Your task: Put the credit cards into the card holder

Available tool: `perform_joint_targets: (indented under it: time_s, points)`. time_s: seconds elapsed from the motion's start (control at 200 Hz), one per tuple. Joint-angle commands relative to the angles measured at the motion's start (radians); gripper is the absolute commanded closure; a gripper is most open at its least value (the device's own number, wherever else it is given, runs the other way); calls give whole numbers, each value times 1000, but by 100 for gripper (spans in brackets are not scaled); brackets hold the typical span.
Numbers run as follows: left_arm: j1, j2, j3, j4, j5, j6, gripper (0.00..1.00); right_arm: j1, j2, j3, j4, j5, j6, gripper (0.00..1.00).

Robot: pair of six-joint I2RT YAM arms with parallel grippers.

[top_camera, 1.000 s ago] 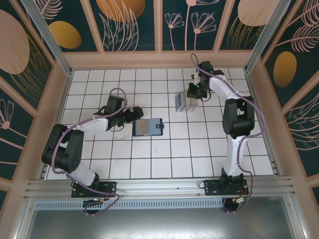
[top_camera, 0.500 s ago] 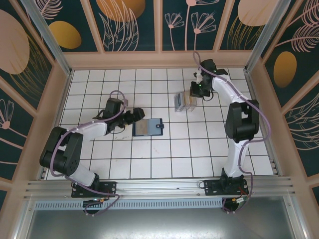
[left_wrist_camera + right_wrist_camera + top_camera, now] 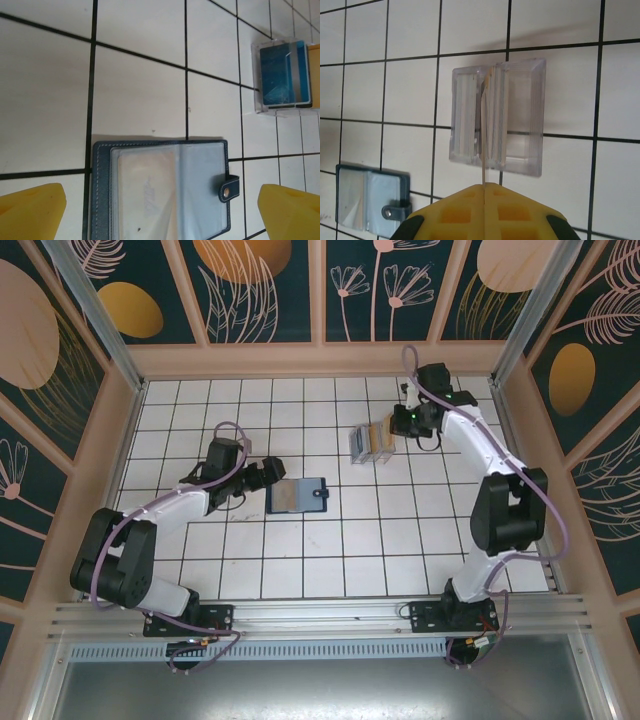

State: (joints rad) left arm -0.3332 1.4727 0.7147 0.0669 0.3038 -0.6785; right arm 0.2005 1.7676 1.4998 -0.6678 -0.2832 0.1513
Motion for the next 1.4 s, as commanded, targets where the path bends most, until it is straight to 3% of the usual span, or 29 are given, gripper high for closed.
perform_joint_targets:
  time_s: [0.0, 0.195, 0.576, 0.726, 1.306, 1.396]
  points:
    - [1, 9, -8, 19, 13, -22, 2, -1, 69, 46, 46, -34, 34, 100]
    - [1, -8, 1, -19, -17, 11, 1, -6, 115, 104, -20, 7, 1, 100]
    - [2, 21, 35, -37, -23, 31, 2, -3, 142, 186, -77, -103, -1, 100]
    - [2, 38, 45, -41, -20, 31, 1, 8, 191, 194, -60, -93, 5, 100]
    - [2, 31, 32, -31, -28, 37, 1, 119, 238, 284, -133, 265, -21, 100]
    - [1, 35, 37, -39, -24, 41, 1, 125, 224, 258, -112, 274, -17, 100]
